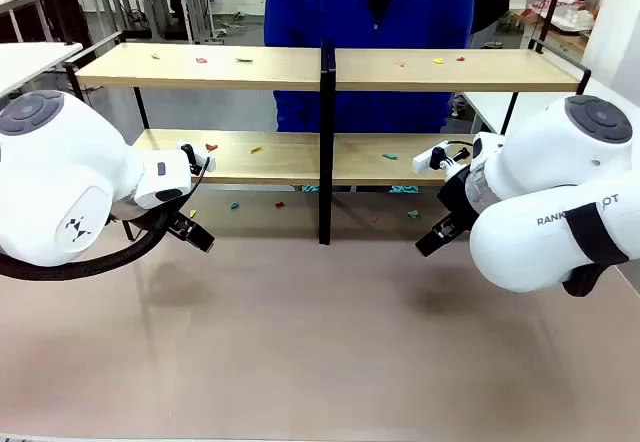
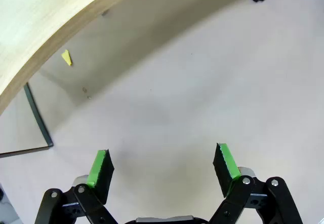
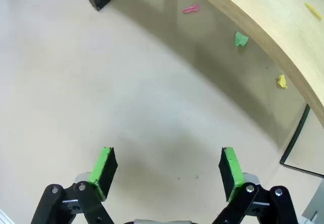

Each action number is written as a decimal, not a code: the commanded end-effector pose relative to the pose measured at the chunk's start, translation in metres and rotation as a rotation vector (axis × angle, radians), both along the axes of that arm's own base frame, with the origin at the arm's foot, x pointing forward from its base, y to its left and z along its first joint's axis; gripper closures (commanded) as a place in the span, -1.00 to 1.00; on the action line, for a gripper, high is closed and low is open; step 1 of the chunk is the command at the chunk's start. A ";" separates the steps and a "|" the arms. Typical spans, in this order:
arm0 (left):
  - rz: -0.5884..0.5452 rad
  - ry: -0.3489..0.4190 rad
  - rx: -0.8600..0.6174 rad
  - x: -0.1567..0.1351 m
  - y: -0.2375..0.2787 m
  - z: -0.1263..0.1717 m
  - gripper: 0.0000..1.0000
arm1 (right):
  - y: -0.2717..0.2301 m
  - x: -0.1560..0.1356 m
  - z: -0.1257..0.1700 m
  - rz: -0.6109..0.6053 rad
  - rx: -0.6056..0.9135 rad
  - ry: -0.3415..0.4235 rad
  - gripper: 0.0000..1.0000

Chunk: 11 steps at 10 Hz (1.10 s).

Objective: Clean the shelves.
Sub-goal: Pick up the Duster when the human hands it over.

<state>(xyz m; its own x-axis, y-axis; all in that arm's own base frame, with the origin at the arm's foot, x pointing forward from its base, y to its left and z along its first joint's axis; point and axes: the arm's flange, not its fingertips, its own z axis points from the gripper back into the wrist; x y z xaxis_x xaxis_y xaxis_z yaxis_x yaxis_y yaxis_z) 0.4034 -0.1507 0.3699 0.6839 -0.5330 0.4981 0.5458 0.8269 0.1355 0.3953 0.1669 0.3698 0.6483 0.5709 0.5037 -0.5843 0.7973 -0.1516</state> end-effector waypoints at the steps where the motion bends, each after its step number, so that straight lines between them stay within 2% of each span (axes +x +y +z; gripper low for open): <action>1: 0.000 0.000 0.000 0.000 0.000 0.000 -1.00 | 0.000 0.000 0.000 0.000 0.000 0.000 -1.00; 11: 0.000 0.000 0.000 0.000 0.000 0.000 -1.00 | 0.000 0.000 0.000 0.000 0.000 0.000 -1.00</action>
